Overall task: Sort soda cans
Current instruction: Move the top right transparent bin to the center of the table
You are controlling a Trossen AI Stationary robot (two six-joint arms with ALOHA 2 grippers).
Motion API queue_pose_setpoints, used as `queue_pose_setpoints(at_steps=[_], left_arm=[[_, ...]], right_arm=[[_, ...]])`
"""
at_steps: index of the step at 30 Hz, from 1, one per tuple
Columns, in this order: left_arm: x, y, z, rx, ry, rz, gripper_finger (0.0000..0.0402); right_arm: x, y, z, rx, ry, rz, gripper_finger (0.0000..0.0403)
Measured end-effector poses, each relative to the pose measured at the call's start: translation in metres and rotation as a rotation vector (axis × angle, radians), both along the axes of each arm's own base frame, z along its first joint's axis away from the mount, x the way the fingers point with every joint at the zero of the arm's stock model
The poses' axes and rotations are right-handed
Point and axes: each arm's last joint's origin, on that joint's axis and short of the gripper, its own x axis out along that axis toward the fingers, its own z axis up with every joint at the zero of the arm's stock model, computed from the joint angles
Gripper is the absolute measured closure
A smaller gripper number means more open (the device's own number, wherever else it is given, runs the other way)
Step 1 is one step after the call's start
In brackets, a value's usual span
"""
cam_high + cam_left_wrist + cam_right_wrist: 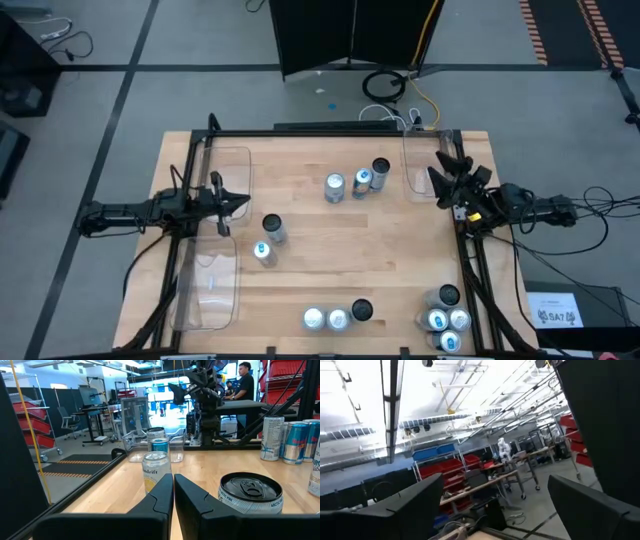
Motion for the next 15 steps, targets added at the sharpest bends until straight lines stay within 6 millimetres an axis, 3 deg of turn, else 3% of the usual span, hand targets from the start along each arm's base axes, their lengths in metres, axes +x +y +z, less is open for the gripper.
queue_pose_setpoints(at_steps=[6,12,15], left_arm=[[0.000,0.000,0.000,0.000,0.000,0.000,0.0375],[0.000,0.000,0.000,0.000,0.000,0.000,0.0375],[0.000,0.000,0.000,0.000,0.000,0.000,0.0375]], right_arm=[[0.019,-0.001,0.040,0.093,0.235,-0.128,0.0051],[0.073,0.003,0.105,0.086,0.412,-0.193,0.0051],[0.096,0.004,0.132,0.165,0.539,-0.264,0.0051]])
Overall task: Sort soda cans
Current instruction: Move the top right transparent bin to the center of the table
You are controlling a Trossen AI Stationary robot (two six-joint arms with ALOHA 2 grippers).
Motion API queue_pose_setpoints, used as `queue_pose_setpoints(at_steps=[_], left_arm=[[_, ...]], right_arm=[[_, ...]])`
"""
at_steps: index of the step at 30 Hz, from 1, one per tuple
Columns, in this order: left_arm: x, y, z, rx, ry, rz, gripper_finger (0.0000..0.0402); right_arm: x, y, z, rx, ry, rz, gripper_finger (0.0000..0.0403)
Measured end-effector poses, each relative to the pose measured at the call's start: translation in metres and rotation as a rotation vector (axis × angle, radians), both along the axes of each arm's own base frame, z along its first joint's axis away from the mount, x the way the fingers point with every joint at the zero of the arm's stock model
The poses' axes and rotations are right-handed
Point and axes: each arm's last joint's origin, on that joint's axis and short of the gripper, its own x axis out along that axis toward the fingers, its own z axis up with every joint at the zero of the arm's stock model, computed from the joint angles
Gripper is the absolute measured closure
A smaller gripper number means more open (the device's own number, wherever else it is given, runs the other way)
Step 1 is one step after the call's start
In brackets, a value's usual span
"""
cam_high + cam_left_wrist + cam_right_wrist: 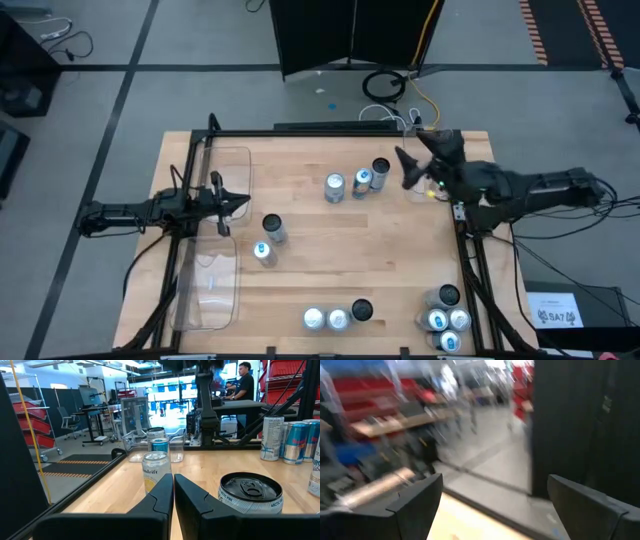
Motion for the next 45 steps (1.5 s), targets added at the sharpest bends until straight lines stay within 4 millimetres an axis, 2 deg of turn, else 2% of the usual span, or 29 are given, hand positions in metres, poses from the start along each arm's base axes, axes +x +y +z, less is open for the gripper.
queue_pose_setpoints(at_steps=[3,7,10,13,16,22,26,34,45], left_arm=[[0.000,0.000,0.000,0.000,0.000,0.000,0.0375],[0.000,0.000,0.000,0.000,0.000,0.000,0.0375],[0.000,0.000,0.000,0.000,0.000,0.000,0.0375],[0.000,0.000,0.000,0.000,0.000,0.000,0.0375],[0.000,0.000,0.000,0.000,0.000,-0.001,0.0375],[0.000,0.000,0.000,0.000,0.000,0.000,0.0375],[0.000,0.000,0.000,0.000,0.000,0.000,0.0375],[0.000,0.000,0.000,0.000,0.000,-0.001,0.0375],[0.000,0.000,0.000,0.000,0.000,0.000,0.0375]], right_arm=[[0.004,-0.007,0.027,0.178,0.039,-0.090,0.0051],[-0.008,-0.022,0.048,0.510,0.158,-0.194,0.0053],[-0.019,-0.031,0.054,0.712,0.240,-0.289,0.0062],[-0.022,-0.038,0.049,0.885,0.278,-0.301,0.0064],[-0.020,-0.043,0.039,0.996,0.308,-0.282,0.0065],[-0.017,-0.056,0.008,1.065,0.401,-0.335,0.0065],[-0.012,-0.069,-0.021,1.209,0.419,-0.204,0.0065],[-0.013,-0.103,-0.070,1.233,0.392,-0.227,0.0065],[-0.009,-0.128,-0.113,1.271,0.506,-0.270,0.0065]])
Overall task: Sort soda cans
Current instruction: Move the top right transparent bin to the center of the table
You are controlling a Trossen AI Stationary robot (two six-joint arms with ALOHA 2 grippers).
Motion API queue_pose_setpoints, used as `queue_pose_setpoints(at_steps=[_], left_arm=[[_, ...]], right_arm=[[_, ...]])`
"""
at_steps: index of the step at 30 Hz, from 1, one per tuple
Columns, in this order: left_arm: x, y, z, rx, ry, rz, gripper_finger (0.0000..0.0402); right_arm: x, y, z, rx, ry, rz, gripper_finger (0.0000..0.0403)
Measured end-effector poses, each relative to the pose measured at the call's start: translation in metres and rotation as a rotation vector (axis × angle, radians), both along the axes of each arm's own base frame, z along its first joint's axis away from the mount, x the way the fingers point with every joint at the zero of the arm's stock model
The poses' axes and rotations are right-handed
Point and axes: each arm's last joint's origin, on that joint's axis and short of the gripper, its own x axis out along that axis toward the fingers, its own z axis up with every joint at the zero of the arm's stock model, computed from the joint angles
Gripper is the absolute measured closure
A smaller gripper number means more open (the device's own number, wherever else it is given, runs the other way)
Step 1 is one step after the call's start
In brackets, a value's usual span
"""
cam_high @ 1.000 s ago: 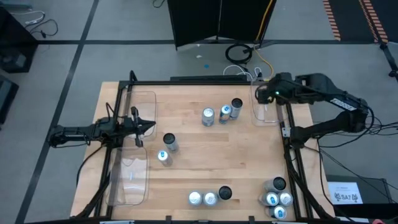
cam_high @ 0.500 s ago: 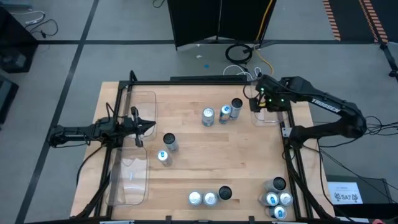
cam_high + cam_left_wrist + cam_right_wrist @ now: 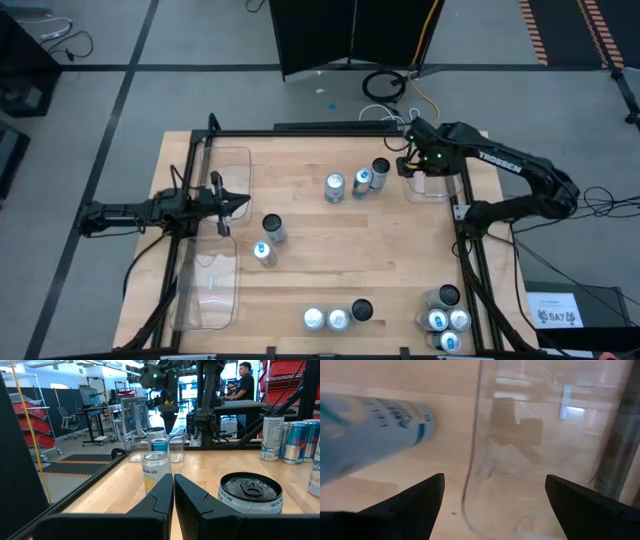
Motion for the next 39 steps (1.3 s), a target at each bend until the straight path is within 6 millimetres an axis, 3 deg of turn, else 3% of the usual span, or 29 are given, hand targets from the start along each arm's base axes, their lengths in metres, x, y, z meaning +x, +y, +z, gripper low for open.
queue_pose_setpoints(at_steps=[7,10,16,23,34,39], left_arm=[[0.000,0.000,0.000,0.000,0.000,0.000,0.0375],[0.000,0.000,0.000,0.000,0.000,0.000,0.0375],[0.000,0.000,0.000,0.000,0.000,0.000,0.0375],[0.000,0.000,0.000,0.000,0.000,0.000,0.0375],[0.000,0.000,0.000,0.000,0.000,0.000,0.0375],[0.000,0.000,0.000,0.000,0.000,0.000,0.0375]], right_arm=[[0.006,-0.005,-0.037,0.064,0.063,0.012,0.0069],[0.005,-0.006,-0.052,0.101,0.078,0.010,0.0094],[0.000,-0.002,-0.068,0.129,0.081,-0.012,0.0219],[0.003,0.003,-0.068,0.129,0.050,-0.042,0.0388],[0.000,0.017,-0.048,0.055,-0.011,-0.178,0.0401],[-0.001,0.023,-0.029,-0.009,-0.032,-0.227,0.0402]])
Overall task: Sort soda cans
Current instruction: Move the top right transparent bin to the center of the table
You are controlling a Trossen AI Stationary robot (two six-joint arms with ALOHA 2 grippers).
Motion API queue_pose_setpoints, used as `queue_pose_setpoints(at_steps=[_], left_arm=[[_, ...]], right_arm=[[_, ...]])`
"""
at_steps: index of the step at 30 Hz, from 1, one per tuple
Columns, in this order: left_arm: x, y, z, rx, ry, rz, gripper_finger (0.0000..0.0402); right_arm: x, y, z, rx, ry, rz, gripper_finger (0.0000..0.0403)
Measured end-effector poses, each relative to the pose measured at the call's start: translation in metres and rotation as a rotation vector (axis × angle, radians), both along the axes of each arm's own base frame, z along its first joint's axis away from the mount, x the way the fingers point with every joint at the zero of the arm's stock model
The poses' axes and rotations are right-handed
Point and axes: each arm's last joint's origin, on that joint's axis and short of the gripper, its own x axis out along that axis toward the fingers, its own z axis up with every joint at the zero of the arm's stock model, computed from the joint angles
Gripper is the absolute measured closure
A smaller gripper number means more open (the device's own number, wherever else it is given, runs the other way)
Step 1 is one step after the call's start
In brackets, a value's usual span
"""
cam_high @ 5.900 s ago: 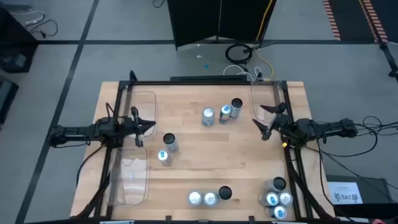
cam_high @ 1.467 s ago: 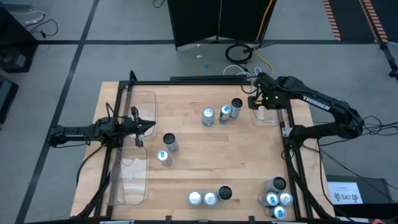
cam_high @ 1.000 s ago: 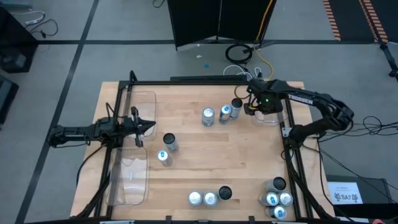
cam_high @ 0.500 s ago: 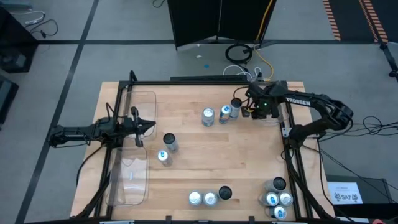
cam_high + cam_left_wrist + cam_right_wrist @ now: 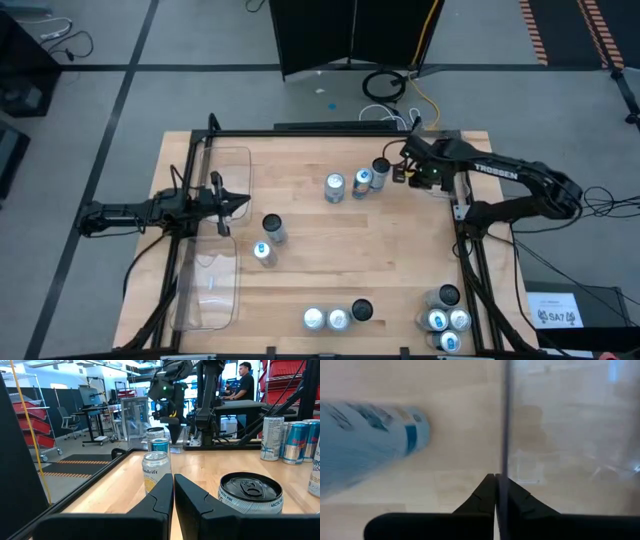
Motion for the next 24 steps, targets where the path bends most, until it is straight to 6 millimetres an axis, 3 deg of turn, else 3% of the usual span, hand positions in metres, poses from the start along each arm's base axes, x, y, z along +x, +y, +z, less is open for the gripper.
queue_pose_setpoints(at_steps=[8,13,19,24], left_arm=[[0.000,0.000,0.000,0.000,0.000,0.000,0.0375],[0.000,0.000,0.000,0.000,0.000,0.000,0.0375],[0.000,0.000,0.000,0.000,0.000,0.000,0.0375],[0.000,0.000,0.000,0.000,0.000,0.000,0.0375]], right_arm=[[0.002,0.003,0.052,-0.086,0.010,0.000,0.0402],[0.009,0.009,0.103,-0.179,-0.068,0.032,0.0403],[0.017,0.035,0.154,-0.226,-0.196,0.081,0.0403],[0.030,0.063,0.167,-0.159,-0.203,0.121,0.0403]])
